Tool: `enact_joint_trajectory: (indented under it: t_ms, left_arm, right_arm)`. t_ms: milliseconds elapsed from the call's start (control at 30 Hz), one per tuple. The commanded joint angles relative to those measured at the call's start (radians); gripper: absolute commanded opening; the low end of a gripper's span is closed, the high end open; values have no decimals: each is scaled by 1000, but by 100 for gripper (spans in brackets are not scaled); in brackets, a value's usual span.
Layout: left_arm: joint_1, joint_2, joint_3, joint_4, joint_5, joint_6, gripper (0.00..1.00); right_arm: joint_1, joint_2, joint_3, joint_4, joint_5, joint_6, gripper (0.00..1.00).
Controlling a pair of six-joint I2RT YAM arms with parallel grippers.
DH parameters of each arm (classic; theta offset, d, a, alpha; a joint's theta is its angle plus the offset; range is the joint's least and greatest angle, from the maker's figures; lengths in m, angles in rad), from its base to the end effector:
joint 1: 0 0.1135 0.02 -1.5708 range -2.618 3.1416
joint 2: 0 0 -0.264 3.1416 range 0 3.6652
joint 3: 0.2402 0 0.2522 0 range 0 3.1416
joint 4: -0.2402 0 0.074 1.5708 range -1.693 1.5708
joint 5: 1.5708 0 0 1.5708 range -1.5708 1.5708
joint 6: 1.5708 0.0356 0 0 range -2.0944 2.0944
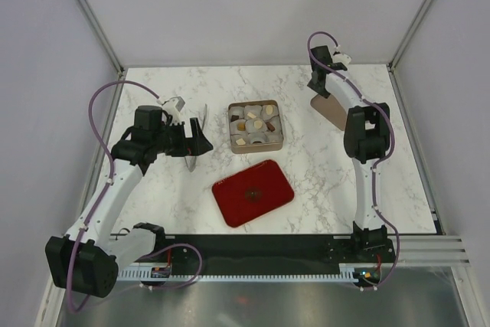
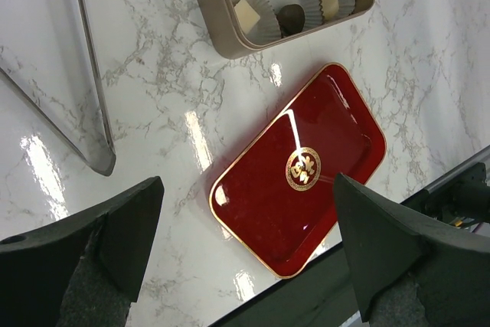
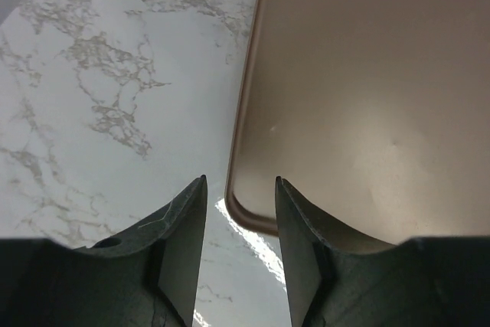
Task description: Pack the chocolate
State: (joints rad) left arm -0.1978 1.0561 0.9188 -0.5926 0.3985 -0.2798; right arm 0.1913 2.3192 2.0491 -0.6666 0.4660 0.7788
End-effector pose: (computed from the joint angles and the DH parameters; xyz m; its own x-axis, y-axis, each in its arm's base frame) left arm 0.2135 -0.0569 0.2980 -0.7567 -0.1079 -0.6448 0.2660 0.8501 -0.4545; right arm 0.5081 0.0821 0.2142 -0.4987 0.5426 -0.6759 0.6207 0.7679 0.1585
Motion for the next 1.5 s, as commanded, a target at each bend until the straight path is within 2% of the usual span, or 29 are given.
enact_joint_trajectory:
  t_ms: [0, 167, 433, 700, 900, 933, 1000, 1167, 1300, 1467]
  left_arm:
    - [1, 11, 2, 37, 22, 25, 100]
    - [1, 27, 2, 37, 43, 21, 99]
    - [1, 51, 3, 37, 53, 18, 99]
    - [1, 77, 5, 37, 62, 18, 93]
    - [3, 81, 6, 31, 36, 18, 92]
    - [3, 82, 8, 33, 40, 18, 92]
    - [3, 76, 9, 33, 45, 18, 91]
    - [1, 70, 5, 36, 37, 25, 90]
    - [1, 73, 34, 40, 83, 11, 89]
    - [3, 50, 135, 39, 157, -58, 88]
  right_arm:
    - [-12, 43, 57, 42, -15, 43, 49]
    - [-18, 123, 66, 53, -43, 36, 45]
    - [-30, 138, 62, 55, -44, 13, 43]
    - [-29, 169, 56, 56, -122, -36, 36]
    - [-26, 169, 60, 48, -188, -98, 12]
    - [-27, 157, 62, 51, -228, -119, 5]
    - [-26, 128, 51, 56, -256, -144, 0]
    - [-15, -87, -81, 120, -286, -197, 0]
    - [2, -262, -217, 154, -314, -248, 0]
    - [16, -486, -305, 194, -365, -231, 0]
